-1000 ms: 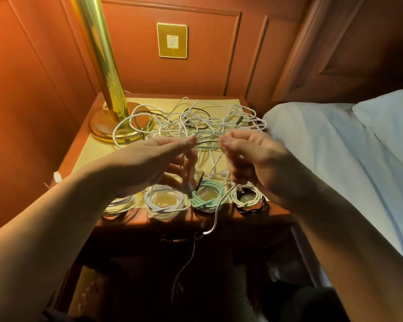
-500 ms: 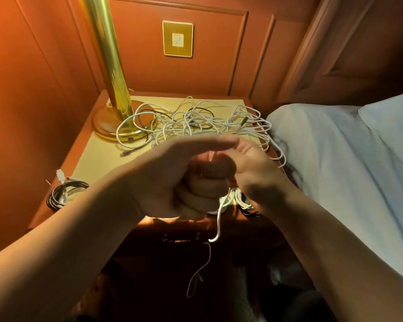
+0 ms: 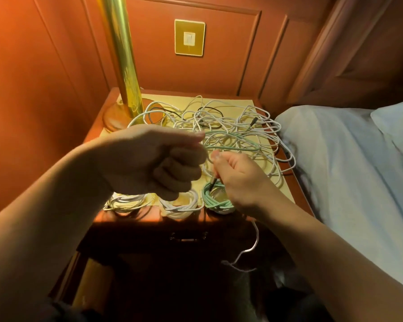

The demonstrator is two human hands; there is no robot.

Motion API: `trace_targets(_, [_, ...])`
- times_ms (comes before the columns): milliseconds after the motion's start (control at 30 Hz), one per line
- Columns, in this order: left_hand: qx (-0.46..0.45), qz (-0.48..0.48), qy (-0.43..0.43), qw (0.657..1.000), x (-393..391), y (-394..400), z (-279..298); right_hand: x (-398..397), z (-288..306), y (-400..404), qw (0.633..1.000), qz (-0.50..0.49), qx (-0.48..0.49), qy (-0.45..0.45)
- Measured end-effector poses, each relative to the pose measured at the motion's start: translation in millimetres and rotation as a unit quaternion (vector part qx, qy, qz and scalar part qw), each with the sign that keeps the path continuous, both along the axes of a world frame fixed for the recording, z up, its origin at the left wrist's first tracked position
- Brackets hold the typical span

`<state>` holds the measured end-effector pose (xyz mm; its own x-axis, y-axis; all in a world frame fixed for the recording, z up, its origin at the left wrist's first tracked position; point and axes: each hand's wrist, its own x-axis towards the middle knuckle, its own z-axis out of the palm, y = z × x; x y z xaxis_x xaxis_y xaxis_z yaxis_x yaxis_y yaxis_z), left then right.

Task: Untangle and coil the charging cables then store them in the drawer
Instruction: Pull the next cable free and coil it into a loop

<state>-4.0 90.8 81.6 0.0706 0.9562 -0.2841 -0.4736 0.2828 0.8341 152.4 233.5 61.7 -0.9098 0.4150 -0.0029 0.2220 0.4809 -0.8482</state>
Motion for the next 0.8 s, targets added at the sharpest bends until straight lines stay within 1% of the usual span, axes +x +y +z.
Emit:
trace_targets(67, [0.049,-0.049,-0.015,0.997,20,-1,16,-4,-6,-9,0.999,0.036,-0.014,0.013])
trace_targets(100, [0.060,-0.069,0.000,0.996,27,-1,23,-6,-10,-13,0.998,0.052,-0.017,0.023])
trace_targets(133, [0.058,-0.081,0.039,0.994,28,-2,24,-8,-13,-14,0.998,0.059,-0.008,0.024])
trace_targets(167, [0.045,-0.096,0.102,0.989,26,-3,27,-9,-13,-14,0.998,0.053,0.002,0.024])
trace_targets(233, [0.009,-0.130,0.241,0.962,16,-9,25,-10,-9,-8,1.000,-0.001,0.006,0.030])
trace_targets(267, [-0.007,-0.130,0.295,0.947,11,-11,21,-10,-4,-4,0.999,-0.032,-0.018,0.032])
trace_targets(300, [-0.019,-0.108,0.329,0.938,9,-13,18,-12,-2,2,0.995,-0.058,-0.072,0.041])
trace_targets(367, [-0.017,-0.061,0.355,0.933,6,-12,12,-12,9,11,0.971,-0.085,-0.213,0.062])
trace_targets(433, [0.006,-0.053,0.387,0.920,4,-12,5,-13,13,17,0.946,-0.090,-0.302,0.073])
trace_targets(533, [0.022,-0.010,0.419,0.908,7,-10,5,-12,19,23,0.929,-0.086,-0.352,0.075])
trace_targets(600, [0.025,0.013,0.440,0.898,11,-8,6,-10,23,26,0.924,-0.091,-0.363,0.080])
trace_targets(633, [0.024,0.023,0.438,0.898,15,-6,7,-9,24,28,0.923,-0.096,-0.364,0.081])
trace_targets(667, [0.024,0.045,0.436,0.898,16,-4,6,-8,25,30,0.923,-0.100,-0.363,0.080])
trace_targets(700, [0.027,0.077,0.448,0.890,17,-2,3,-7,25,31,0.923,-0.104,-0.362,0.077])
trace_targets(733, [0.032,0.101,0.495,0.862,17,-2,1,-6,25,33,0.923,-0.106,-0.363,0.074])
trace_targets(767, [0.035,0.109,0.570,0.814,19,-2,2,-6,25,33,0.923,-0.105,-0.364,0.070])
trace_targets(800, [0.032,0.101,0.651,0.752,20,-2,2,-5,25,33,0.922,-0.101,-0.368,0.066])
